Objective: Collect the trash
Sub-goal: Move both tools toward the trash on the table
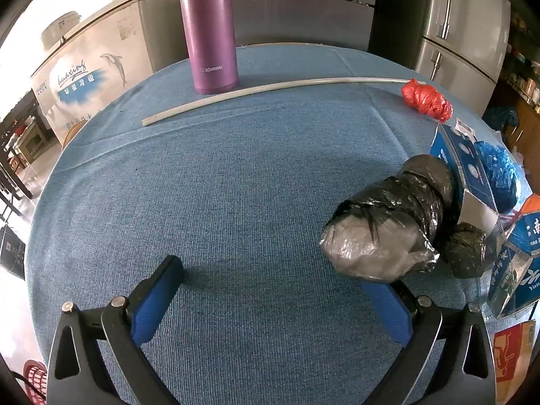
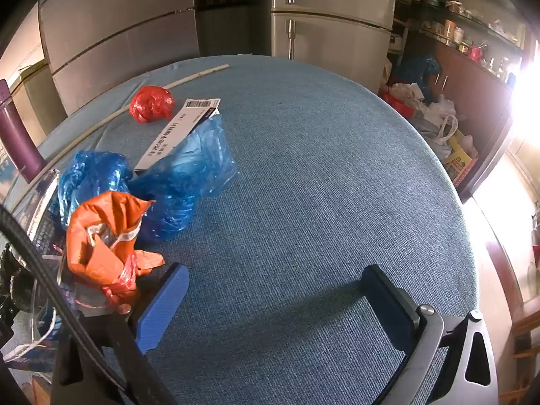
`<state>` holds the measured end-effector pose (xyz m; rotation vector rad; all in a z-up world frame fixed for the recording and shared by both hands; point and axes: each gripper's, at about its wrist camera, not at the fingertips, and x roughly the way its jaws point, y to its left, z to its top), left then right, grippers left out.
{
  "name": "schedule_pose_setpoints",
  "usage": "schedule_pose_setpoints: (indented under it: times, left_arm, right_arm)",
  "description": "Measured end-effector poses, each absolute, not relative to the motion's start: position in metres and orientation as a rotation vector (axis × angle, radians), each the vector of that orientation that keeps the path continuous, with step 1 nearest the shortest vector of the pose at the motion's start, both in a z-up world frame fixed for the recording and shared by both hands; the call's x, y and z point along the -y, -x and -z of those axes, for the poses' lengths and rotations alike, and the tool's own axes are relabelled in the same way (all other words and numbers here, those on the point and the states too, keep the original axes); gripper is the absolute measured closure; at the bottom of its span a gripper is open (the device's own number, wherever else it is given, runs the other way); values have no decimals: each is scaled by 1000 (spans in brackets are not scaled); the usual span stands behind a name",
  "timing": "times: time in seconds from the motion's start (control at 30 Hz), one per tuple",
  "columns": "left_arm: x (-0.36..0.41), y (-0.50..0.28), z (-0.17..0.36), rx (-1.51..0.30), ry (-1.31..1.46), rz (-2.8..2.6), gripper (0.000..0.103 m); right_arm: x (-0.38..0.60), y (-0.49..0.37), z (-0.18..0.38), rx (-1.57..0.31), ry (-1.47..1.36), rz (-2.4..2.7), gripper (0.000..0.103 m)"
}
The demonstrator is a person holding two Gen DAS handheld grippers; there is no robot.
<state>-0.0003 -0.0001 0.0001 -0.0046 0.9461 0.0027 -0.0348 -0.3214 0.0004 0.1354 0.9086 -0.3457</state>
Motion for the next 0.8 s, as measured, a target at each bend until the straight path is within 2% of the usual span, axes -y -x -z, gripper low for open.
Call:
schedule_pose_setpoints:
  times: [0.8]
  left_arm:
    - [2,-3,-1,-980,5,-11,0]
  right_arm:
    - [313,49,2,-949,-133,314,0]
